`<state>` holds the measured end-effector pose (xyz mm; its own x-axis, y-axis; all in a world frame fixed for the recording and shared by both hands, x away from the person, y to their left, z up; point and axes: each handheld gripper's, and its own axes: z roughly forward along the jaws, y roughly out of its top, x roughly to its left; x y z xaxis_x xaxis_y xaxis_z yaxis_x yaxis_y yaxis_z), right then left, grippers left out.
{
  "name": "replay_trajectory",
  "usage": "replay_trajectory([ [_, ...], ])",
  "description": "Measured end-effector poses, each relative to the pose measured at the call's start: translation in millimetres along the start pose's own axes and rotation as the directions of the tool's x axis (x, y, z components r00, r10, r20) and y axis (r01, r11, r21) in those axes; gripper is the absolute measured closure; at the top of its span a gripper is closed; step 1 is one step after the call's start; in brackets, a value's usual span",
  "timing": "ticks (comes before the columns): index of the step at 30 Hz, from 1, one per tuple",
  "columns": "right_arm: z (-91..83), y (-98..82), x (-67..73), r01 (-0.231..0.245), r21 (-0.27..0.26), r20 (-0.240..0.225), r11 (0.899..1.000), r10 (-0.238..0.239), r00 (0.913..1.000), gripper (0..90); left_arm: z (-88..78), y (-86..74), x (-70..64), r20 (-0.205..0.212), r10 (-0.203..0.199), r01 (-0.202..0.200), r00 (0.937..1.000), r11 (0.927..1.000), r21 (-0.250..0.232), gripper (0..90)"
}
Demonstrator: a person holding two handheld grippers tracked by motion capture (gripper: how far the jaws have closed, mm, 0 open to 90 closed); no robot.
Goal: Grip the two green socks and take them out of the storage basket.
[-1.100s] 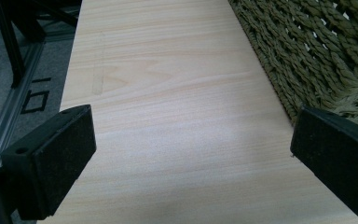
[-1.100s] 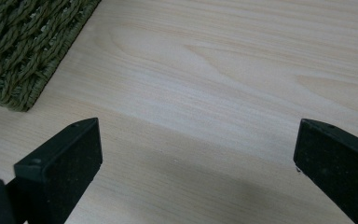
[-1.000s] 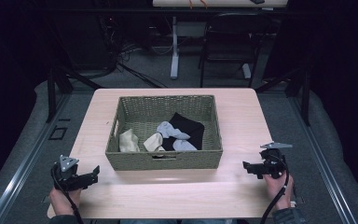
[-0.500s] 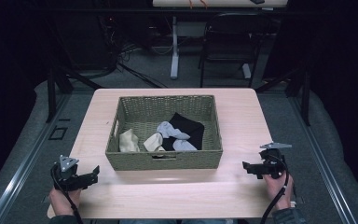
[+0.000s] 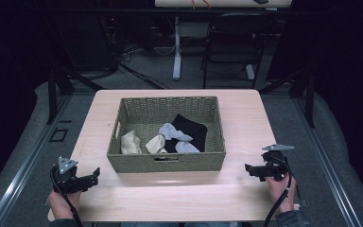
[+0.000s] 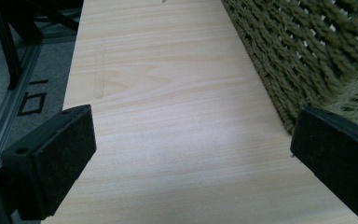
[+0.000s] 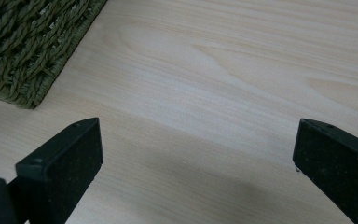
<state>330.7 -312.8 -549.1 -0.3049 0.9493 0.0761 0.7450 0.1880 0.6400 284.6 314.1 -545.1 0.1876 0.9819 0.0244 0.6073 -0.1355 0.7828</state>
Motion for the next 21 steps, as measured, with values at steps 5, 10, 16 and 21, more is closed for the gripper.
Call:
replay_trajectory([
  [5,0.2,0.0,-0.7,0.002,0.006,-0.004,1.0,-0.002,1.0,1.0,-6.5,8.9,0.8,0.011,-0.009,0.009,0.9999,0.9998,-0.018,0.2],
  [10,-0.9,-0.2,-0.7,0.0,0.001,-0.005,1.0,0.0,1.0,1.0,-15.5,21.4,2.9,0.059,-0.051,0.053,0.997,0.998,-0.035,0.2],
  [16,0.4,-0.4,-0.9,-0.003,0.002,-0.009,1.0,0.003,1.0,1.0,-25.3,38.3,6.4,0.089,-0.072,0.075,0.9934,0.9966,-0.033,0.3],
  [21,0.2,0.3,-1.1,0.001,0.003,-0.011,1.0,-0.001,0.9999,1.1,-31.0,62.0,1.7,0.118,-0.033,0.037,0.9925,0.9988,-0.032,0.6],
])
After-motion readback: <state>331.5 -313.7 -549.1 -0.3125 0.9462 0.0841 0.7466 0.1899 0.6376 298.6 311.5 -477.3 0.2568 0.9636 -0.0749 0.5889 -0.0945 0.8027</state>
